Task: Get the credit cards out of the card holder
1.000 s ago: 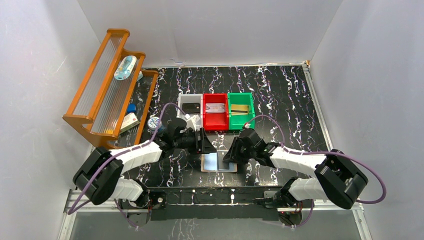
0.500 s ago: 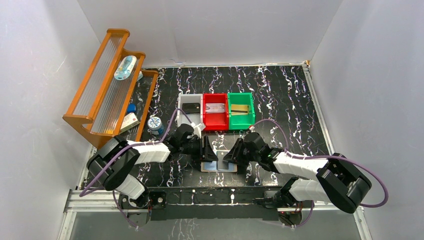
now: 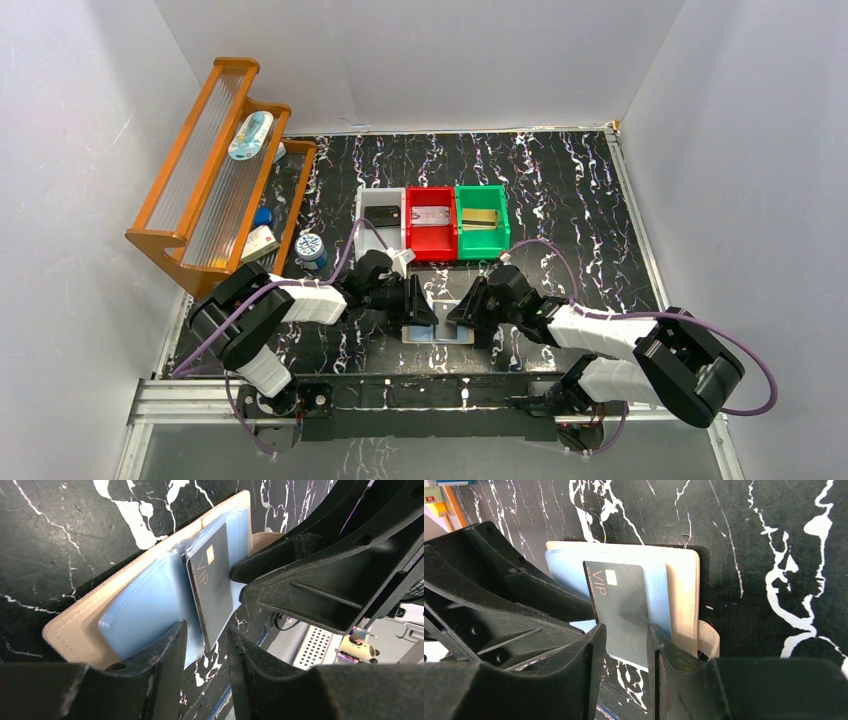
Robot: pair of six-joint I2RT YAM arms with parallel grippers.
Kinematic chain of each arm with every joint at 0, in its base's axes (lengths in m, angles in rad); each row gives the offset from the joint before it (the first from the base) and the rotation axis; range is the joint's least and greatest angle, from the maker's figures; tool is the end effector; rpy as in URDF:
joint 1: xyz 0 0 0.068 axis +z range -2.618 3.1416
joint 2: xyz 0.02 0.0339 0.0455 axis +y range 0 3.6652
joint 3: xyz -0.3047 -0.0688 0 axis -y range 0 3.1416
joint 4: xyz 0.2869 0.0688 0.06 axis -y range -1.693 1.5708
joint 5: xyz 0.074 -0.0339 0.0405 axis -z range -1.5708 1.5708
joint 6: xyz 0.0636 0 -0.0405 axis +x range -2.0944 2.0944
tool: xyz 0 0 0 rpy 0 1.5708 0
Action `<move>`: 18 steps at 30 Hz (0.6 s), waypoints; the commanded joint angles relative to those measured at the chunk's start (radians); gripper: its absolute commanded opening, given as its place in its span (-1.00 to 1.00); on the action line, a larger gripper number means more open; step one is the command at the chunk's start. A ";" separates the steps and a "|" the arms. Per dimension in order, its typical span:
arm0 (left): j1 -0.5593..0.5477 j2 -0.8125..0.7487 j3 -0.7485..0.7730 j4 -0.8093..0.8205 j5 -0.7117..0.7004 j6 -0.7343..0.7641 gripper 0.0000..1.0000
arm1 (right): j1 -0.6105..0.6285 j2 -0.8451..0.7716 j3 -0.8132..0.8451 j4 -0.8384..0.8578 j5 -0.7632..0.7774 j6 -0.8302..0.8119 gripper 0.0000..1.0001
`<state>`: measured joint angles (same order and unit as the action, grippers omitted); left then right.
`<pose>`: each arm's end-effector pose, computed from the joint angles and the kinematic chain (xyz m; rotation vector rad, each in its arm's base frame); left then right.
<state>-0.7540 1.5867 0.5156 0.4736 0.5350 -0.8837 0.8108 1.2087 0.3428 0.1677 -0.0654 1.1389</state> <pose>0.2121 -0.2436 0.1227 0.1971 2.4844 -1.4148 0.1685 0.1833 0.1304 0.3729 2.4877 1.0168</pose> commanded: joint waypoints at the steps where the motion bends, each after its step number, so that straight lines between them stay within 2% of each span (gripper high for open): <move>1: -0.016 0.035 0.002 0.039 0.012 -0.005 -0.34 | 0.001 0.007 -0.043 -0.118 0.021 -0.017 -0.10; 9: -0.018 0.053 -0.003 0.075 0.016 -0.020 -0.58 | -0.002 0.006 -0.044 -0.123 0.023 -0.016 -0.10; 18: -0.018 0.049 -0.006 0.093 0.022 -0.025 -0.96 | -0.004 0.006 -0.045 -0.131 0.029 -0.017 -0.10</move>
<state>-0.7658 1.6459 0.5152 0.5423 0.5468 -0.9165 0.8108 1.2076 0.3416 0.1665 -0.0628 1.1473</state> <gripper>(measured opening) 0.054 0.446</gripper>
